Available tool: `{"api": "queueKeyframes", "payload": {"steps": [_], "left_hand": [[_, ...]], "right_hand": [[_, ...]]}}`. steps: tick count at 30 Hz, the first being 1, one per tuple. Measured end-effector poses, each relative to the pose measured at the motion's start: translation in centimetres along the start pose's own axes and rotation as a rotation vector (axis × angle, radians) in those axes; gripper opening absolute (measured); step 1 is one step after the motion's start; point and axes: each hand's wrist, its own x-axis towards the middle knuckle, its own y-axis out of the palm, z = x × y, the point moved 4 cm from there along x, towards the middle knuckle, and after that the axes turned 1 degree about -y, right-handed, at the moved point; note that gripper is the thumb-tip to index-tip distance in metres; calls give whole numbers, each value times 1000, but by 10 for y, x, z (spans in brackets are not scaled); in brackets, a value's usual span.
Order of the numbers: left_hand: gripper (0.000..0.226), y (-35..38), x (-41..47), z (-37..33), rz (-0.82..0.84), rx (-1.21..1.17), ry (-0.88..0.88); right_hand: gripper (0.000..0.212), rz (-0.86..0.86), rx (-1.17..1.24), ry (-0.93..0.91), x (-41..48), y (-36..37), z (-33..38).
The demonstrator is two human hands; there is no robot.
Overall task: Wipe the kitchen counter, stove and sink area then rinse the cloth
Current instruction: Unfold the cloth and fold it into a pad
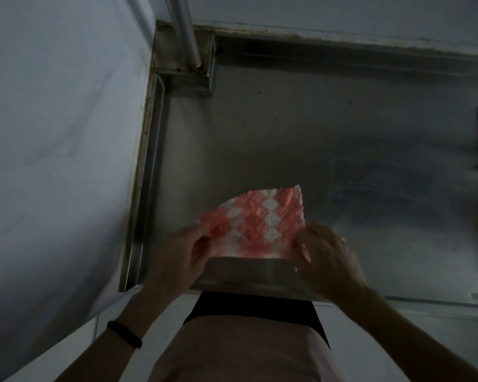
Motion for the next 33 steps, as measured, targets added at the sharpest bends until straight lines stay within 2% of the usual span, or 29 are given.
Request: {"api": "queueKeyframes", "payload": {"steps": [3, 5, 9, 12, 15, 18, 21, 23, 25, 29, 33], "left_hand": [[15, -10, 40, -2, -97, -4, -49], [17, -12, 61, -1, -122, 54, -79], [39, -8, 64, 1, -160, 166, -144], [42, 2, 38, -8, -252, 208, -42], [54, 36, 11, -20, -127, 273, 133], [82, 72, -5, -20, 118, 456, 114], [88, 82, -9, -19, 213, 491, 58], [86, 79, -9, -24, 199, 445, 85], [80, 76, -10, -31, 169, 364, 143], [75, 67, -16, -41, 76, 190, 212], [67, 59, -17, -35, -14, 132, 151]], "right_hand": [[11, -114, 10, 47, 50, -17, 4], [10, -132, 32, 93, 74, -22, 5], [33, -68, 47, 215, 86, -17, 3], [37, -144, 99, 432, 62, -6, -7], [57, -54, 134, 646, 38, 13, -9], [46, -14, 109, 624, 38, 24, 2], [29, -85, 131, 528, 48, 22, 9], [16, -169, 354, 486, 48, 17, 4], [12, -267, 499, 519, 39, 9, -12], [13, -438, 526, 628, 8, -12, -59], [9, -550, 513, 542, -12, -28, -64]]}}
